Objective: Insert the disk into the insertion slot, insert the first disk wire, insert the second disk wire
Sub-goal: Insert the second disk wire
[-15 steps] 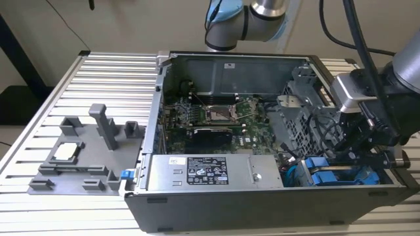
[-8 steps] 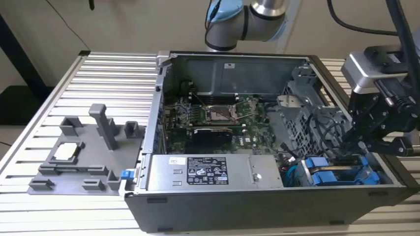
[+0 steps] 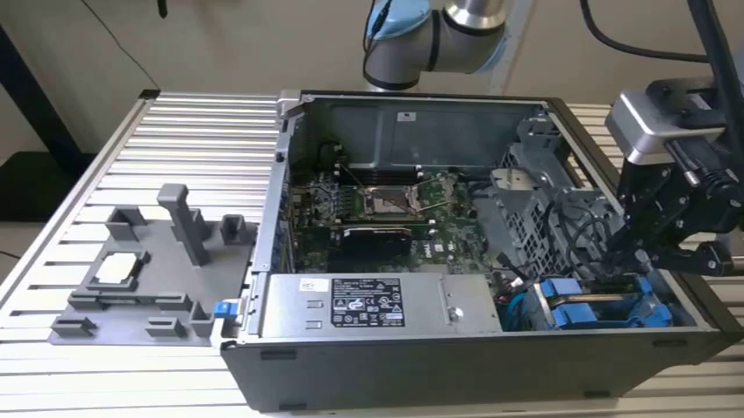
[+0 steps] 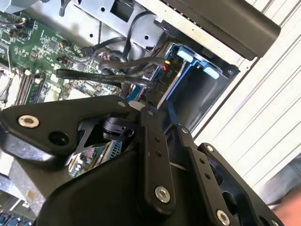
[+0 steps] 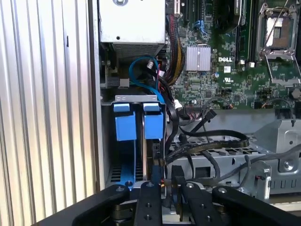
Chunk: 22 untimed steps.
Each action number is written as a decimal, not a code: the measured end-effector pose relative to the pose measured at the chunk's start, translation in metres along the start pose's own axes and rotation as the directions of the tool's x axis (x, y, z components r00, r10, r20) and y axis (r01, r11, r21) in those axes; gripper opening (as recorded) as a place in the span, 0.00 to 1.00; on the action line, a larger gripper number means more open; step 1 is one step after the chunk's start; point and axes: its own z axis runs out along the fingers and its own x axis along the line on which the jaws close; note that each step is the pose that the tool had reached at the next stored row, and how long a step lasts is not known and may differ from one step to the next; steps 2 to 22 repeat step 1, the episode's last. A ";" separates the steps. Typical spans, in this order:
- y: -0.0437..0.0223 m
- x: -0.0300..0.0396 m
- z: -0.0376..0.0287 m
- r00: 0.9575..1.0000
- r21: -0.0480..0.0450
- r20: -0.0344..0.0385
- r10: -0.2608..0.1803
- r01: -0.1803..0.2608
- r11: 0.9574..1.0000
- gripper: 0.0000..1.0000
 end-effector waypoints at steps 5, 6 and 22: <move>0.0000 0.0000 -0.0002 1.000 0.000 0.000 0.000 0.000 1.000 0.24; 0.0000 0.0000 -0.0002 1.000 0.000 0.000 0.000 0.000 1.000 0.24; 0.0000 0.0000 -0.0002 1.000 0.000 0.000 0.000 0.000 1.000 0.24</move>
